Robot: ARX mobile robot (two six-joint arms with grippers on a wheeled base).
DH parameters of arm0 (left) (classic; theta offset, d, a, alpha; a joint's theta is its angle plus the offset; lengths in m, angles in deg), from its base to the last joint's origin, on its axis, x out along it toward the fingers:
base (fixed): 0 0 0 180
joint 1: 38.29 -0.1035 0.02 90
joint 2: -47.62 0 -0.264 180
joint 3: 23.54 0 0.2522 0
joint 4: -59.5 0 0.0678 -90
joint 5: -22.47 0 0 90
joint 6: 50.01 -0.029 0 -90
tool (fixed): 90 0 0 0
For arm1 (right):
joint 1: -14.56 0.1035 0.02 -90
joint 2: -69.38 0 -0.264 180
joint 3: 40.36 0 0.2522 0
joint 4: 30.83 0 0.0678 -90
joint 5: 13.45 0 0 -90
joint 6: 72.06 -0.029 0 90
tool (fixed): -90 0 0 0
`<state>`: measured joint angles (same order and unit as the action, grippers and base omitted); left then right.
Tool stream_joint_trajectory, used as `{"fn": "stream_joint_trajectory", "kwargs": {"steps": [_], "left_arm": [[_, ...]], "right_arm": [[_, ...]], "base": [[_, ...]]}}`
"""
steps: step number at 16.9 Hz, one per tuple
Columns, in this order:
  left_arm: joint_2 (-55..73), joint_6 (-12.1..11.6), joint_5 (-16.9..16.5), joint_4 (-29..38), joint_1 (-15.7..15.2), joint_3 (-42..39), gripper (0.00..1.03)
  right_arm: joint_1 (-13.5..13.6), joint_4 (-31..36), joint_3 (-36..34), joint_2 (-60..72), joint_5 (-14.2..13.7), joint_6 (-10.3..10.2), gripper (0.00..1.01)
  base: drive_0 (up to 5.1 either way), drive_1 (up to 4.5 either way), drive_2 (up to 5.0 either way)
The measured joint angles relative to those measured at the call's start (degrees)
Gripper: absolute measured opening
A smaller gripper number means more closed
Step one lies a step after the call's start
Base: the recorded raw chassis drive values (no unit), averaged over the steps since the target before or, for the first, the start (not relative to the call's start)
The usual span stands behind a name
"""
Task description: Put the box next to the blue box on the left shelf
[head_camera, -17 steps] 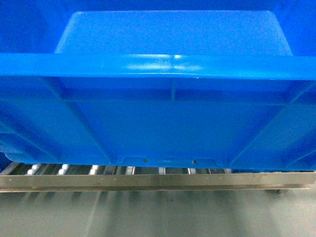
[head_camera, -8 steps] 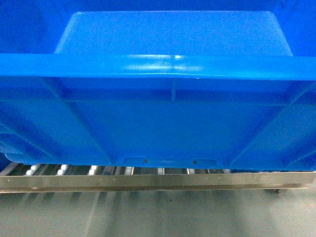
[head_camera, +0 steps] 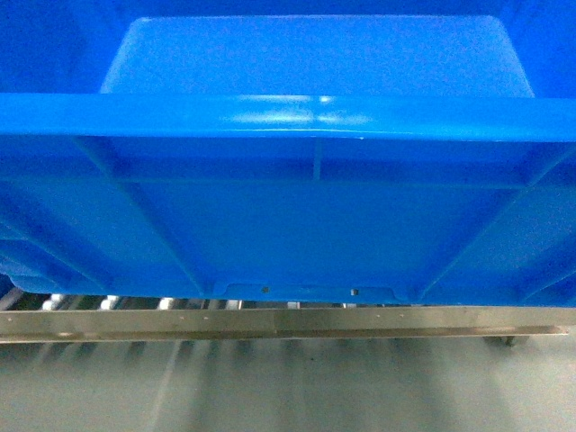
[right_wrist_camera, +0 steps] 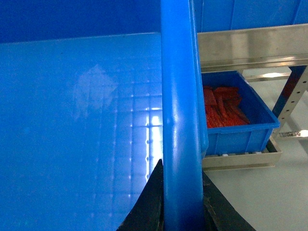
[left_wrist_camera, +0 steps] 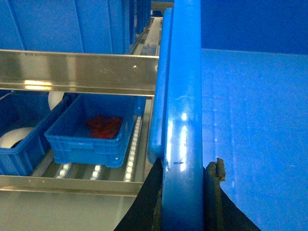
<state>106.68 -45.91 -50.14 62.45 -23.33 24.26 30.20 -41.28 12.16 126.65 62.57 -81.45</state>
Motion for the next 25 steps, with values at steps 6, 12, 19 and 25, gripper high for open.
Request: {"fn": "stream_joint_trajectory", "kwargs": {"steps": [6,12,19,25], "left_arm": [[0.0,0.0,0.0,-0.3,0.0,0.0,0.10],[0.0,0.0,0.0,-0.3,0.0,0.0,0.10],[0.0,0.0,0.0,-0.4,0.0,0.0,0.10],[0.0,0.2,0.0,-0.7,0.1,-0.2,0.10]], "right_arm": [[0.0,-0.2,0.0,0.0,0.0,0.0,0.09],[0.0,-0.2,0.0,0.0,0.0,0.0,0.09],[0.0,-0.3,0.0,0.0,0.0,0.0,0.09],[0.0,-0.6,-0.1,0.0,0.0,0.0,0.09]], "base": [[0.0,0.00,0.0],[0.0,0.00,0.0],[0.0,0.00,0.0],[0.0,0.00,0.0]]}}
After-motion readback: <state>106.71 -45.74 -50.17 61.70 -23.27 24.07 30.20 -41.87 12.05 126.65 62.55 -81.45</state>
